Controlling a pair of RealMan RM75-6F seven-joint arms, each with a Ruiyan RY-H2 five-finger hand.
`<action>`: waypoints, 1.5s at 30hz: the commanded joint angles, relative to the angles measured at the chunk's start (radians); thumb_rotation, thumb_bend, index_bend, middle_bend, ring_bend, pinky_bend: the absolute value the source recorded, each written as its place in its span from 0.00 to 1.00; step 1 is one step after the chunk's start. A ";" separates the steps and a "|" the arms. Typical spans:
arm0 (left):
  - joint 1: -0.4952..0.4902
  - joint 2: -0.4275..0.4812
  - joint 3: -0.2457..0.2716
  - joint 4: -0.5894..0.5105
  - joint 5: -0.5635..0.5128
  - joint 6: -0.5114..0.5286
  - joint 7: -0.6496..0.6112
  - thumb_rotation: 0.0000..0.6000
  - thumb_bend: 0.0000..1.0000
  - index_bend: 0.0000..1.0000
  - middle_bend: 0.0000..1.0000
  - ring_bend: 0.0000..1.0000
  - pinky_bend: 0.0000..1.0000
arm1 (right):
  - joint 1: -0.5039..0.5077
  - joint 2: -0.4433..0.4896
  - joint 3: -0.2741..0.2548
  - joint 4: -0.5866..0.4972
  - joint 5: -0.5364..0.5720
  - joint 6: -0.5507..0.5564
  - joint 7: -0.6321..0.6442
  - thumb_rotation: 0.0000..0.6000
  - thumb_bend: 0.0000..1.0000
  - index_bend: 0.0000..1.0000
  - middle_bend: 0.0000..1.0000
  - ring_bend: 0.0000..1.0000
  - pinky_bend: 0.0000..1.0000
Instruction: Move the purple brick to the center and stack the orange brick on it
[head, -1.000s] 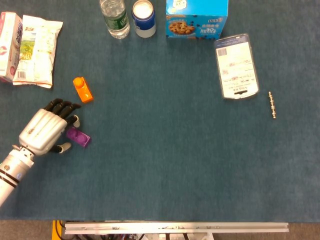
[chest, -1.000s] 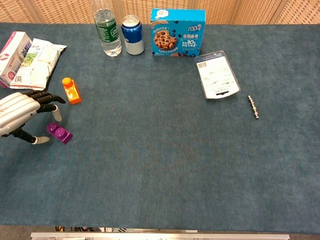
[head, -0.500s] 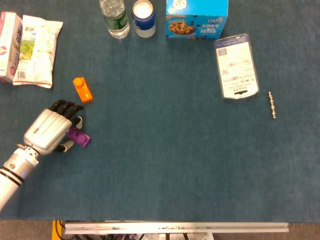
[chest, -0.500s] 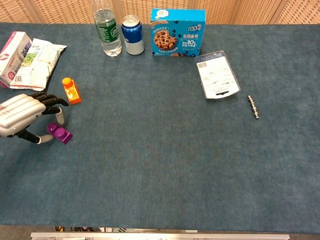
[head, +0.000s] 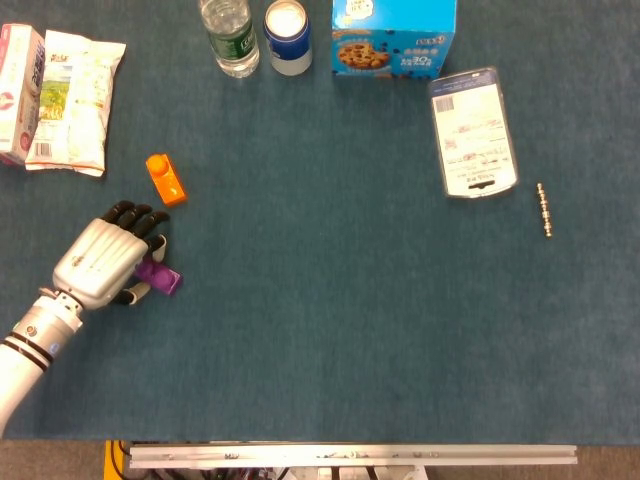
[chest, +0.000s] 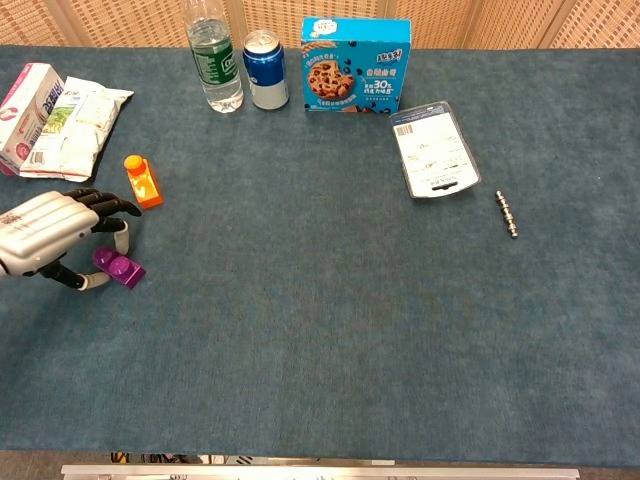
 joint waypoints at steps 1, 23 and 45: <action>0.001 -0.003 0.002 0.002 -0.001 -0.001 -0.001 1.00 0.24 0.47 0.19 0.15 0.15 | -0.001 0.001 0.000 -0.001 0.000 0.002 0.000 1.00 0.18 0.30 0.35 0.32 0.40; -0.079 0.033 -0.028 -0.103 0.060 0.012 -0.027 1.00 0.24 0.51 0.19 0.15 0.15 | -0.003 0.000 -0.002 -0.001 -0.001 -0.004 0.001 1.00 0.18 0.30 0.35 0.32 0.40; -0.293 -0.072 -0.116 -0.038 0.042 -0.171 -0.027 1.00 0.24 0.51 0.17 0.12 0.12 | -0.019 0.003 0.000 0.027 0.018 0.006 0.033 1.00 0.18 0.30 0.35 0.32 0.40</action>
